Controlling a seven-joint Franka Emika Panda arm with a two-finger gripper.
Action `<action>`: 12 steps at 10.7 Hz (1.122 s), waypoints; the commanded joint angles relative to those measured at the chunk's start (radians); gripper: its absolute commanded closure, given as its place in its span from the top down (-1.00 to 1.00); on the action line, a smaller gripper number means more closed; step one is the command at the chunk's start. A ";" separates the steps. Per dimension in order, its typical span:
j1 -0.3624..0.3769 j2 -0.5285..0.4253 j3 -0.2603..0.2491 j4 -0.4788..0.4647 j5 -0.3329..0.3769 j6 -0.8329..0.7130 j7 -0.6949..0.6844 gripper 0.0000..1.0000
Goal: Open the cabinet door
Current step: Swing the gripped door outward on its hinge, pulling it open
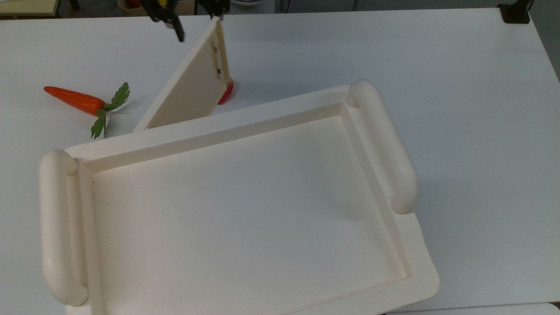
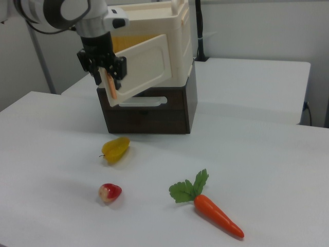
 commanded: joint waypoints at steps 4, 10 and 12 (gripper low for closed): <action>-0.053 -0.024 0.001 -0.063 -0.165 -0.143 -0.012 1.00; -0.034 -0.054 0.012 -0.183 -0.197 -0.123 -0.017 1.00; -0.037 -0.054 0.012 -0.180 -0.197 -0.125 -0.018 1.00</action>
